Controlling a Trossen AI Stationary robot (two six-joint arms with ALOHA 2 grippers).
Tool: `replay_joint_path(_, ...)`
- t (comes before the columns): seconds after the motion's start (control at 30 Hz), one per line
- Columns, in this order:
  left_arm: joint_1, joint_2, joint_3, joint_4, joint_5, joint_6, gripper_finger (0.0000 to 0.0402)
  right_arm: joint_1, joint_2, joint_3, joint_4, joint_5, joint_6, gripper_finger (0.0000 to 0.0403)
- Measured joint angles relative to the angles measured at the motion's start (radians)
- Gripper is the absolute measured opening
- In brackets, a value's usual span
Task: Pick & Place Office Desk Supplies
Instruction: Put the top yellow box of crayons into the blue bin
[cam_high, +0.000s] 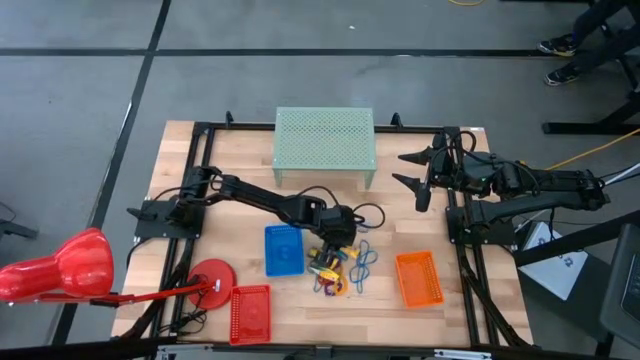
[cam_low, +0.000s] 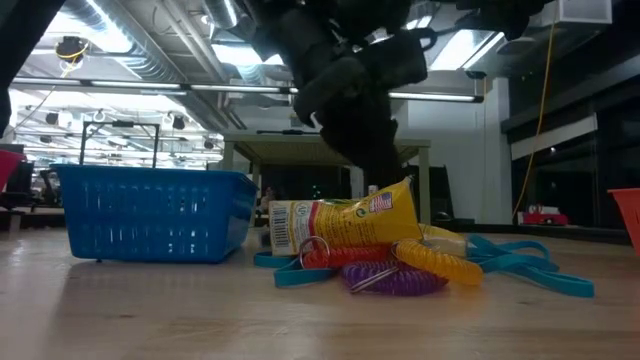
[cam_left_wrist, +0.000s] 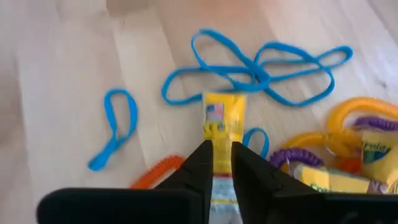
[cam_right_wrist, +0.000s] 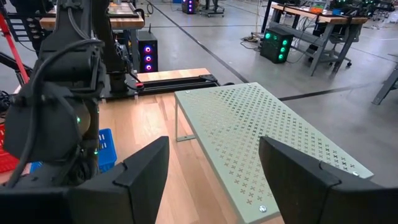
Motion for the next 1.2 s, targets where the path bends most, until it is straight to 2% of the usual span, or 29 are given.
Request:
replay_joint_path(0.13, -0.003, 0.010, -0.002, -0.028, 0.001, -0.012, 0.0062, 0.000, 0.000, 0.000, 0.000, 0.000, 0.001, 0.0250)
replay_joint_path(0.4, -0.010, 0.016, -0.002, -0.021, -0.011, -0.014, 0.0161, 0.000, 0.000, 0.000, 0.000, -0.007, 0.006, 0.0250)
replay_joint_path(0.57, -0.009, 0.031, -0.002, -0.029, -0.015, -0.012, 0.0195, 0.000, 0.000, 0.000, -0.001, -0.042, 0.016, 0.0250)
replay_joint_path(0.73, 0.001, 0.032, -0.012, -0.018, -0.030, -0.022, 0.0195, 0.000, 0.000, 0.000, 0.000, -0.025, 0.024, 0.0250)
replay_joint_path(1.03, 0.014, 0.051, -0.013, -0.025, 0.005, -0.030, 0.0143, 0.000, 0.000, 0.000, 0.000, -0.023, 0.030, 0.0250)
replay_joint_path(1.2, 0.005, 0.074, -0.013, -0.014, 0.010, -0.028, 0.0145, 0.000, 0.000, 0.000, 0.000, -0.023, 0.030, 0.0250)
